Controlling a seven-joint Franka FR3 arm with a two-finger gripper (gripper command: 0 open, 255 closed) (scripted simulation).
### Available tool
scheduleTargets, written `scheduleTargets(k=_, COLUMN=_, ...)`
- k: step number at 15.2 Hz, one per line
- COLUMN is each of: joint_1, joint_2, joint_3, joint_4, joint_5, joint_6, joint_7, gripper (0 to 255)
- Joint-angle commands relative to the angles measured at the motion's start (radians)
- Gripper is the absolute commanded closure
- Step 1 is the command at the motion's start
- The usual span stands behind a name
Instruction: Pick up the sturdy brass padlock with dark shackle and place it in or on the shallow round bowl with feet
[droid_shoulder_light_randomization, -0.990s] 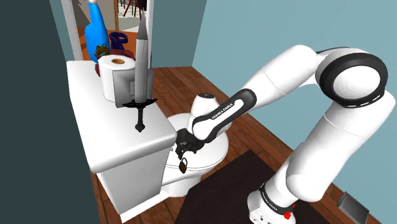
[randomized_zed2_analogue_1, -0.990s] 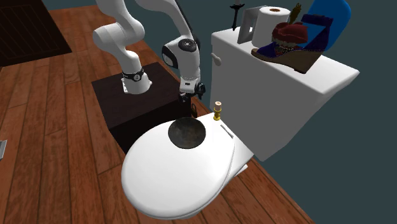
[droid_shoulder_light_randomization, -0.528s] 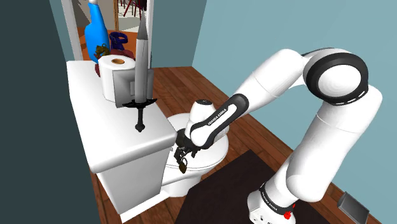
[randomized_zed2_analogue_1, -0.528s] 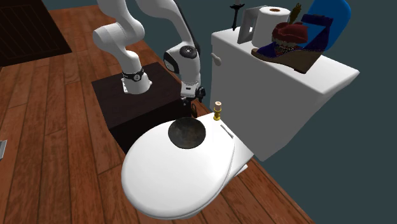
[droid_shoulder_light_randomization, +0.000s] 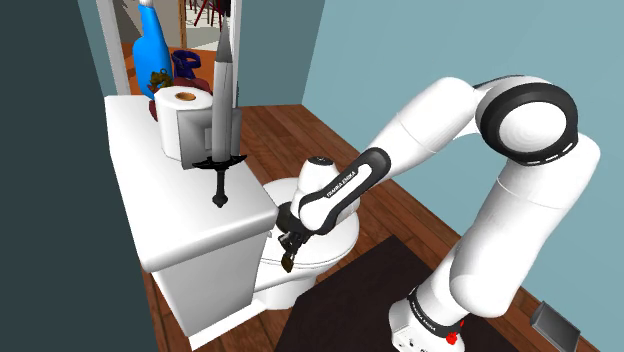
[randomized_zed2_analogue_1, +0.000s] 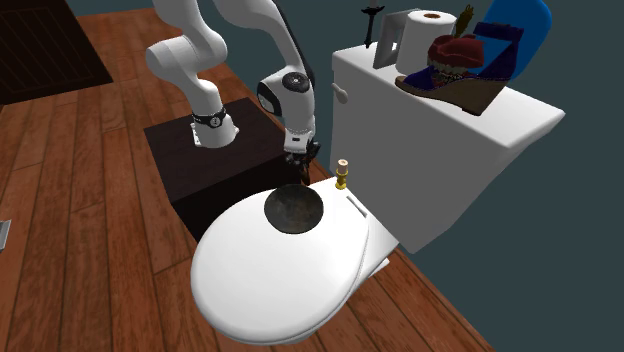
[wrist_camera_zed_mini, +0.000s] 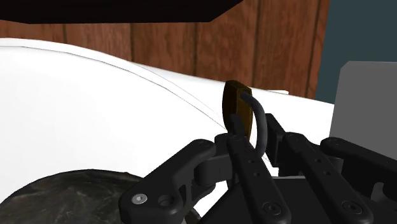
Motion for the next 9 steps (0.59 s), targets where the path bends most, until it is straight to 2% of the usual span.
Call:
scheduleTargets(k=1, joint_1=0.000, joint_2=0.000, joint_3=0.000, joint_4=0.000, joint_5=0.000, joint_6=0.000, joint_7=0.000, gripper=255)
scheduleTargets(k=7, joint_1=0.000, joint_2=0.000, joint_3=0.000, joint_4=0.000, joint_5=0.000, joint_6=0.000, joint_7=0.000, gripper=255)
scheduleTargets(k=9, joint_1=-0.001, joint_2=-0.033, joint_3=0.001, joint_4=-0.003, joint_5=0.001, joint_6=-0.030, joint_7=0.003, gripper=255)
